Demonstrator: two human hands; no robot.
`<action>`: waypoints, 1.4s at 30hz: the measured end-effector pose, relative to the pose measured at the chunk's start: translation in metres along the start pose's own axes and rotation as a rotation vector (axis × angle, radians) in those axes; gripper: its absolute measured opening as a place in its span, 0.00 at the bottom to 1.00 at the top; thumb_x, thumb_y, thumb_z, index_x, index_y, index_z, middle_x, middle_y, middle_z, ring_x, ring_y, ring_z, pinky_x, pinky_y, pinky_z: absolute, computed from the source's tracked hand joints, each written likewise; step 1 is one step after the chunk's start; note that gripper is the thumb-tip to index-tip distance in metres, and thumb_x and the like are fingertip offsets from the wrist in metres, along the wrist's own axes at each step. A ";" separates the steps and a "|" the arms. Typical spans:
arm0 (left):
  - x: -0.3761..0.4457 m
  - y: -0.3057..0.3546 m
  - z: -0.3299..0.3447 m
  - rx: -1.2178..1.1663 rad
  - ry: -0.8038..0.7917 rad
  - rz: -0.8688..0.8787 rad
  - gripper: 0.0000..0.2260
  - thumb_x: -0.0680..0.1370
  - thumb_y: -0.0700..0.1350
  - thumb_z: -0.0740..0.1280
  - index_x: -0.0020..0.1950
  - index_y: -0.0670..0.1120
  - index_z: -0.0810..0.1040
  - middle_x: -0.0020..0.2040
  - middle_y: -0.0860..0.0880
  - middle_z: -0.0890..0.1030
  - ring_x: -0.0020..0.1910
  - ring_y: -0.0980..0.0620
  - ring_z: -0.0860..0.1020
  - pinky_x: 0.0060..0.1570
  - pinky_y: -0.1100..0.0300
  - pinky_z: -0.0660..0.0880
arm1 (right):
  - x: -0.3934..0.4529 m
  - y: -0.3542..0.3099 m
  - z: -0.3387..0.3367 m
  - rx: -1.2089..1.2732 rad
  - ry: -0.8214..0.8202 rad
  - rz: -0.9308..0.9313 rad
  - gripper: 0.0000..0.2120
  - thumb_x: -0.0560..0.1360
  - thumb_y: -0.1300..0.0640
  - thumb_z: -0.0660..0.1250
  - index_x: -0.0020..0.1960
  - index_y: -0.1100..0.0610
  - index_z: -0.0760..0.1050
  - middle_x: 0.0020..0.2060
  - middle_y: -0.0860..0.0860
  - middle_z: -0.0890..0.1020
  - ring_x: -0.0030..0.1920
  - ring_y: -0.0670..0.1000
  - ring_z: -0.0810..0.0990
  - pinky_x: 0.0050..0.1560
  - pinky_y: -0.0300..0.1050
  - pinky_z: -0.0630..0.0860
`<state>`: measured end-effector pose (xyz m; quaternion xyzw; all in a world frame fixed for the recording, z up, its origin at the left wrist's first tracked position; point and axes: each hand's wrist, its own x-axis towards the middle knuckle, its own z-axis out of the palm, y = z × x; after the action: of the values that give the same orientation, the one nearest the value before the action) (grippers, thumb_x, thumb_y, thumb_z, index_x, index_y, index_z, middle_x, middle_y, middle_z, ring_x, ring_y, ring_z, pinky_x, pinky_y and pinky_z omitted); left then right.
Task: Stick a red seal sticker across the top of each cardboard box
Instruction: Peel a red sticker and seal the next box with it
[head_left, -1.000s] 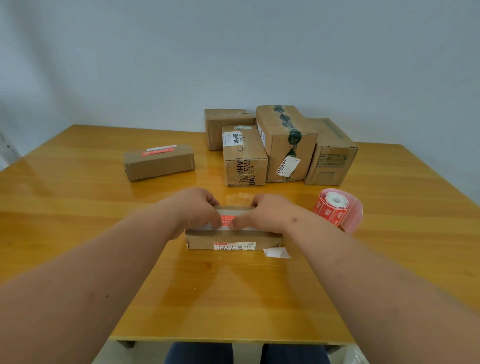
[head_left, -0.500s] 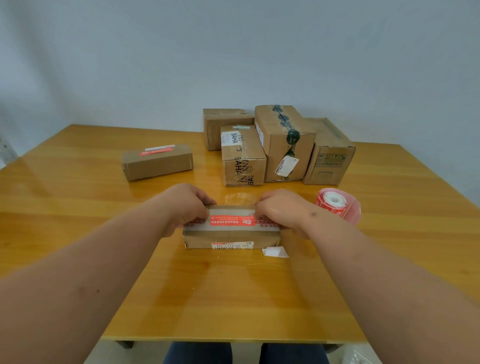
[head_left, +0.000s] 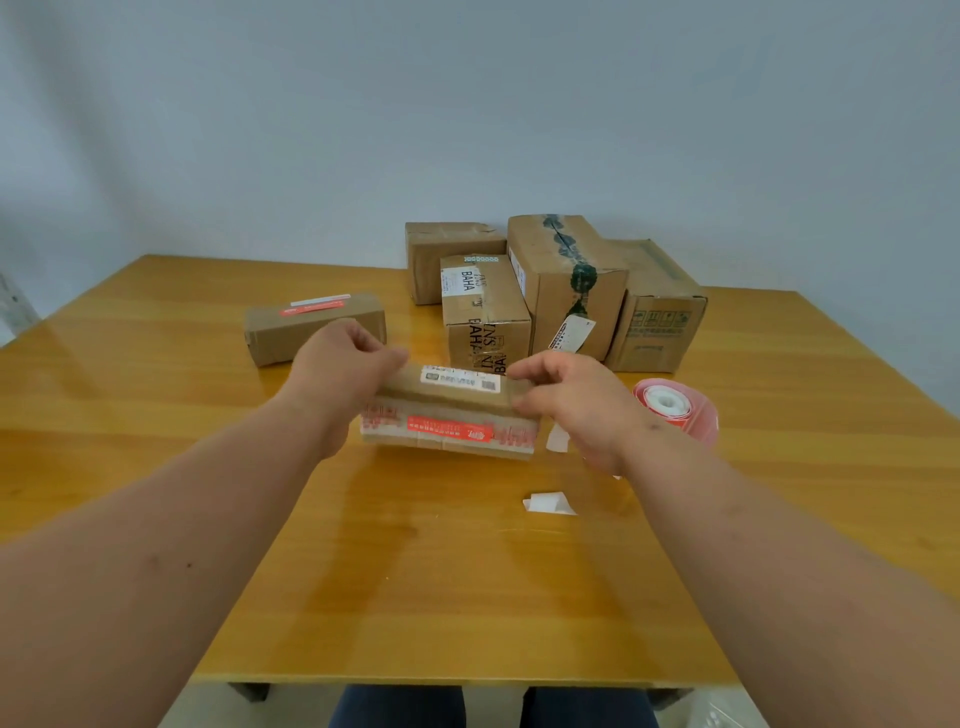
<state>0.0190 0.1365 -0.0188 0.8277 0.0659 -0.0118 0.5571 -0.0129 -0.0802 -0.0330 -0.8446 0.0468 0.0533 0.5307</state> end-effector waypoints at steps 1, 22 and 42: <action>0.000 -0.003 -0.002 0.038 -0.036 -0.024 0.09 0.76 0.40 0.71 0.53 0.45 0.75 0.52 0.46 0.77 0.48 0.47 0.76 0.45 0.55 0.76 | -0.002 0.001 0.000 -0.092 0.001 -0.058 0.16 0.71 0.67 0.69 0.56 0.53 0.78 0.52 0.49 0.82 0.54 0.48 0.79 0.54 0.44 0.77; -0.013 0.013 0.030 0.758 -0.252 0.230 0.32 0.71 0.62 0.70 0.73 0.58 0.65 0.76 0.49 0.61 0.75 0.42 0.58 0.72 0.35 0.55 | -0.015 -0.020 -0.045 -0.815 0.218 -0.081 0.17 0.72 0.64 0.62 0.54 0.47 0.77 0.57 0.49 0.77 0.58 0.52 0.76 0.61 0.56 0.74; -0.043 0.047 0.128 0.711 -0.402 0.461 0.23 0.74 0.59 0.69 0.68 0.57 0.70 0.70 0.55 0.71 0.69 0.51 0.70 0.70 0.42 0.61 | -0.027 0.023 -0.088 -0.842 0.172 0.208 0.24 0.73 0.39 0.66 0.58 0.54 0.64 0.47 0.52 0.78 0.40 0.52 0.81 0.34 0.45 0.78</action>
<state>-0.0106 -0.0031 -0.0202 0.9416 -0.2371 -0.0698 0.2287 -0.0391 -0.1688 -0.0122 -0.9793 0.1498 0.0505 0.1263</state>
